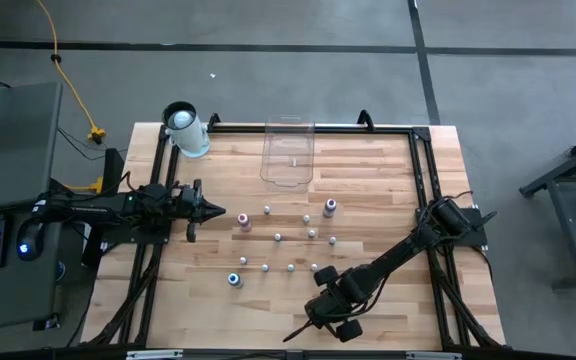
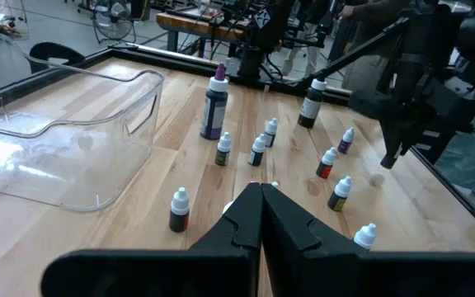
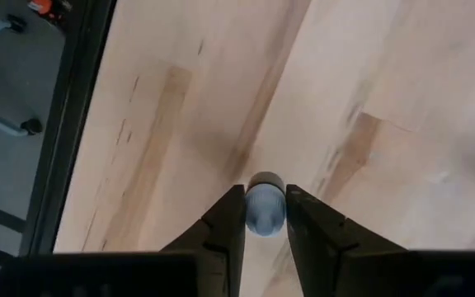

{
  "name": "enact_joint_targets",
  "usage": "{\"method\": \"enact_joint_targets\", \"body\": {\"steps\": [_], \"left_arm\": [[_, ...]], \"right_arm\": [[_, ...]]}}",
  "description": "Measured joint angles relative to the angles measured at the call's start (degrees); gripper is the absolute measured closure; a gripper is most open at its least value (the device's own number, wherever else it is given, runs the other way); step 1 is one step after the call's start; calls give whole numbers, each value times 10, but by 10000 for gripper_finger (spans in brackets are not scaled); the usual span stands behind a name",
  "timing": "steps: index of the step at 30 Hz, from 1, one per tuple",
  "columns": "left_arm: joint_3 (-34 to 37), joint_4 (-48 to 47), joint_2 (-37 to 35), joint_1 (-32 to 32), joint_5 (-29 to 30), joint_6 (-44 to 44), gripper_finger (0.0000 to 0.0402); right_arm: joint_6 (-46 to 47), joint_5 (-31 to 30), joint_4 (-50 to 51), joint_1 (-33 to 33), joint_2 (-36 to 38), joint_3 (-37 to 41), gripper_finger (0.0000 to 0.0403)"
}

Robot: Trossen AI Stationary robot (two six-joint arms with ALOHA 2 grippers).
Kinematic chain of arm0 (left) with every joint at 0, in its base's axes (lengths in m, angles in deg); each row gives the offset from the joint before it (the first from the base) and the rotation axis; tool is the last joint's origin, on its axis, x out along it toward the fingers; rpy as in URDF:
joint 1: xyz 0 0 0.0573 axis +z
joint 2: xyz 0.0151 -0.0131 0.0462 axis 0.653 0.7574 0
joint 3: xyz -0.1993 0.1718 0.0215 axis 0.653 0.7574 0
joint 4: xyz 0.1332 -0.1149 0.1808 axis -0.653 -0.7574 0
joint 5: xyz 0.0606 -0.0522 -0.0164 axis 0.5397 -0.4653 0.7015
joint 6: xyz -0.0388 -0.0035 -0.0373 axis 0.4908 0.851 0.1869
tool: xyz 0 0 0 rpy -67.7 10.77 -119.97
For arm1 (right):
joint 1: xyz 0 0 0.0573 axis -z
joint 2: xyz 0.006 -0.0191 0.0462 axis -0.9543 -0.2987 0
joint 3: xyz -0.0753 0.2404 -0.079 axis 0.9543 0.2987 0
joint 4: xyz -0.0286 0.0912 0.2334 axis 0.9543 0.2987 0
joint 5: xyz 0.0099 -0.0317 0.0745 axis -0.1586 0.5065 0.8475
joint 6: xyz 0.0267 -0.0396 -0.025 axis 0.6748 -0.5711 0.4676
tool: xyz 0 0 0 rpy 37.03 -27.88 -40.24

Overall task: Pick & Place food coloring
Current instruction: Put the small black food coloring bottle into the container

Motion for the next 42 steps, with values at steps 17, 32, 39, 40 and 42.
{"method": "enact_joint_targets", "body": {"steps": [17, 32, 39, 40, 42], "left_arm": [[0, 0, 0, 0, 0, 0, 401], [0, 0, 0, 0, 0, 0, 401], [0, 0, 0, 0, 0, 0, 401], [0, 0, 0, 0, 0, 0, 401], [0, 0, 0, 0, 0, 0, 401]], "right_arm": [[74, -50, 160, 65, 0, -250, 346], [25, -131, 173, 273, 0, -361, 342], [16, -150, 144, 391, 0, -362, 345], [16, -151, 135, 407, 0, -362, 345], [15, -150, 122, 435, -5, -362, 342]]}}
